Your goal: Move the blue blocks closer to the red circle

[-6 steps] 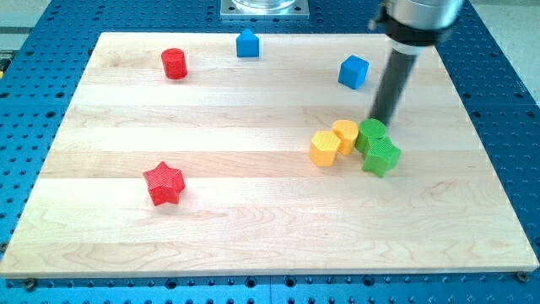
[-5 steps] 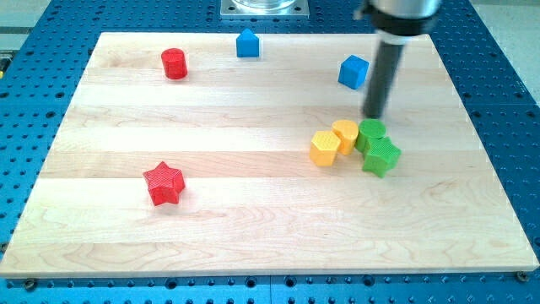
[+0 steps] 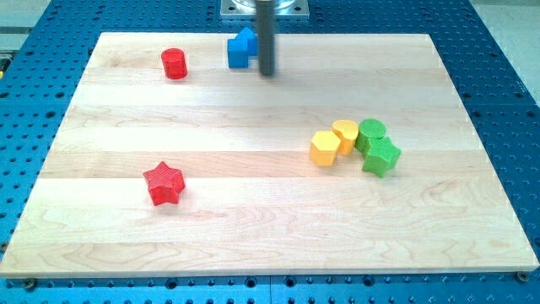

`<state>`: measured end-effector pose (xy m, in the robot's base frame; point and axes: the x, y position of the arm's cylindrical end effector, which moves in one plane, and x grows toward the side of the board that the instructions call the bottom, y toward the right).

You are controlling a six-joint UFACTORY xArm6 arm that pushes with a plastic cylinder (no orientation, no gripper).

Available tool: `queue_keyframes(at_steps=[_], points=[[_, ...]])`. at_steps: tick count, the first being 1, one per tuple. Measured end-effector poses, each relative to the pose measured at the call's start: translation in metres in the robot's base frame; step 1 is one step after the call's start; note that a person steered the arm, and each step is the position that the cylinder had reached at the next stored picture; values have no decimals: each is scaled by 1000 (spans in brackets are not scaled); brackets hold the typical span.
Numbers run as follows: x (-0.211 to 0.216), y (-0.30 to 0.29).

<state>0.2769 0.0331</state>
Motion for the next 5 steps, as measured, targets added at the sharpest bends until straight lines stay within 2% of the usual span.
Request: queue_keyframes(at_steps=[1, 2, 3, 4, 5], points=[[-71, -9], [-79, -58], [-62, -139], [-62, -157], [-76, -80]])
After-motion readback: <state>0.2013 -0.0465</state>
